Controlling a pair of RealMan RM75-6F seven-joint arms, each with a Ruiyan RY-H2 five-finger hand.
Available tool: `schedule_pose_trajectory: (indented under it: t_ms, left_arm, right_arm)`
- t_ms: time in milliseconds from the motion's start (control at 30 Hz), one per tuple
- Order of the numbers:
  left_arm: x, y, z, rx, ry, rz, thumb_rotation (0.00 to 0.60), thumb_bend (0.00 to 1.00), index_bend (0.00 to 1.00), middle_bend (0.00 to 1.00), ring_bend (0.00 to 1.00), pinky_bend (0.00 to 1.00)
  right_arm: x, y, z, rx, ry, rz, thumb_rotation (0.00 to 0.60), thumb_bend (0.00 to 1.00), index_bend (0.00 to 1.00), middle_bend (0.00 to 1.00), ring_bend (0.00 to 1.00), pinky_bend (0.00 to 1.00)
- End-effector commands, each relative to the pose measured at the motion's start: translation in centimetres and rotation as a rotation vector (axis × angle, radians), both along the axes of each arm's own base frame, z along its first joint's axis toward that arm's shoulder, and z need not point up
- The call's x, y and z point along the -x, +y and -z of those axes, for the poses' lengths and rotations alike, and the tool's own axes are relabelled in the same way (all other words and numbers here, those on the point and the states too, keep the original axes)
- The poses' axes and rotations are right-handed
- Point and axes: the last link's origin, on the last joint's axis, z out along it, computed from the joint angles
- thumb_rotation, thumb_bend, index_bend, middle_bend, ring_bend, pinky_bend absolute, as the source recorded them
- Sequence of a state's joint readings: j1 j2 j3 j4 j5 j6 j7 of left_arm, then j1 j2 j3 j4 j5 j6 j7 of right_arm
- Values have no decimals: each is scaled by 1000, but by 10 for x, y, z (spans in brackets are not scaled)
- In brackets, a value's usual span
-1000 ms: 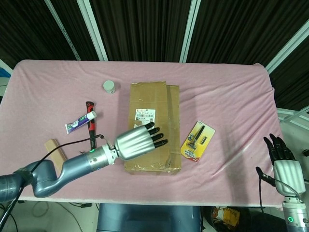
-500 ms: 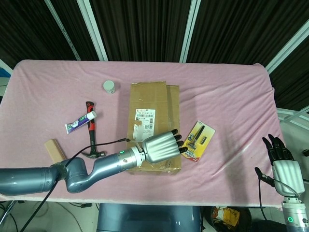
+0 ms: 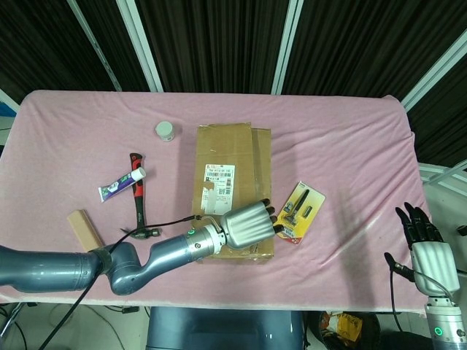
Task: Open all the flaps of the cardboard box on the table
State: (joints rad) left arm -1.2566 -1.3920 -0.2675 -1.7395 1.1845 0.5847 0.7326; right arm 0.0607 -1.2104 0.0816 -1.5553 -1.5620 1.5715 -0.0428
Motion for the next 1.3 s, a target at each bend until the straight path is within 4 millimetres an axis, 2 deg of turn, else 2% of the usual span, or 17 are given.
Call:
schedule_pose_trajectory:
  t_ms: [33,267,567,800,1033,1300]
  left_arm:
    - [0,0,-1,-8,5,0,600,964,344,502,391,389]
    - [3,1,-8,-34,11,-6,600,977,410,594,466,435]
    - [1,3,-22,-58,-2,-3,600,985,424,618,485,444]
    - [0,6,-44,-88,-20,-9,600,986,425,618,485,446]
    - [9,7,-67,-120,-8,-15,600,986,428,618,486,451]
    - [21,5,-110,-175,-20,-25,600,986,430,620,489,463]
  right_arm:
    - [0,0,0,1,0,1,600,296,0,5,0,226]
    - [0,0,0,3,0,-1,600,297,0,5,0,226]
    - [0,0,-1,8,2,-3,600,296,0,4,0,226]
    - [0,-1,-1,8,3,-5,600,296,0,5,0,226]
    - [0,0,-1,12,6,-7,600,298,0,5,0,226]
    - [-1,0,0,14,17,-17,600,298,0,5,0,226]
